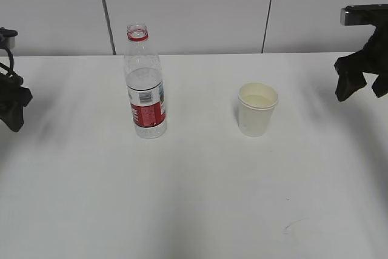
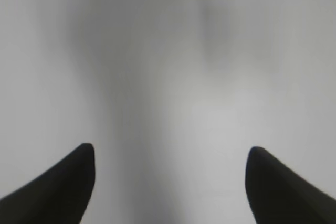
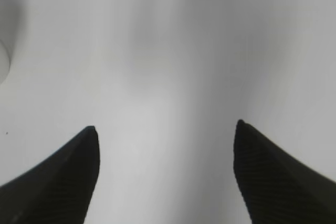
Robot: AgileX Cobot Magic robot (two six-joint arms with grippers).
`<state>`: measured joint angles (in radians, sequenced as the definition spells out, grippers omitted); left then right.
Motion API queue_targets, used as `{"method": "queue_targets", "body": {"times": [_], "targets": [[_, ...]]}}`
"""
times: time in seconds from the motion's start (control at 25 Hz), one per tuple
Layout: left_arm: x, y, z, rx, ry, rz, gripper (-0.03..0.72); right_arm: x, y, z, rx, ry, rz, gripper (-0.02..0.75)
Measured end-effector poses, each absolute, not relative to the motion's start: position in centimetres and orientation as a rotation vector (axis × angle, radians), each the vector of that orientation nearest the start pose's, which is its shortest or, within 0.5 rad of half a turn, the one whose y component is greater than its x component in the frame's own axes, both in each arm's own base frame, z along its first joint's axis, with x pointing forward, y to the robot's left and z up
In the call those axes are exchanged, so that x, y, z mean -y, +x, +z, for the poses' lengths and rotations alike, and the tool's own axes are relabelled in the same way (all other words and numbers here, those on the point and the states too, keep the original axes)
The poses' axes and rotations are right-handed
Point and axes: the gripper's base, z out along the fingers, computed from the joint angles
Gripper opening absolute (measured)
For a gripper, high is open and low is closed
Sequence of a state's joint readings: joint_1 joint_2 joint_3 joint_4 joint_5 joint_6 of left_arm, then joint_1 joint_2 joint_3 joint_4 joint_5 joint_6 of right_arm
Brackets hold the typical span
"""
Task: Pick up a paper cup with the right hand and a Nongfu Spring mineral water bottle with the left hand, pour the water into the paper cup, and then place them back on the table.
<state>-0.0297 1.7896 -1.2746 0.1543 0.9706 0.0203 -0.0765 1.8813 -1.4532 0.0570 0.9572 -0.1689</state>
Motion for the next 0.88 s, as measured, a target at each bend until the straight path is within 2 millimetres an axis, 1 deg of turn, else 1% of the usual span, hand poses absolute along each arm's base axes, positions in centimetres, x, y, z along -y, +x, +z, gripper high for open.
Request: {"method": "queue_targets", "body": {"times": [0.08, 0.16, 0.4, 0.48, 0.68, 0.88], "targets": [[-0.1, 35.1, 21.9, -2.968, 0.186, 0.201, 0.538, 2.5, 38.8, 23.0, -2.881, -0.102, 0.027, 0.591], [-0.1, 34.9, 22.4, -2.959, 0.183, 0.201, 0.538, 2.5, 38.6, 23.6, -2.871, -0.100, 0.031, 0.591], [-0.1, 33.5, 25.4, -2.882, 0.166, 0.195, 0.538, 2.3, 37.2, 27.0, -2.785, -0.104, 0.036, 0.591], [-0.2, 32.7, 25.9, -2.872, 0.165, 0.193, 0.538, 2.2, 36.3, 27.7, -2.771, -0.111, 0.037, 0.591], [-0.1, 29.8, 26.4, -2.868, 0.150, 0.162, 0.538, 1.9, 33.5, 27.7, -2.783, -0.135, 0.047, 0.591], [0.0, 27.0, 26.9, -2.855, 0.138, 0.138, 0.538, 1.3, 30.7, 28.2, -2.733, -0.152, 0.091, 0.591]]}}
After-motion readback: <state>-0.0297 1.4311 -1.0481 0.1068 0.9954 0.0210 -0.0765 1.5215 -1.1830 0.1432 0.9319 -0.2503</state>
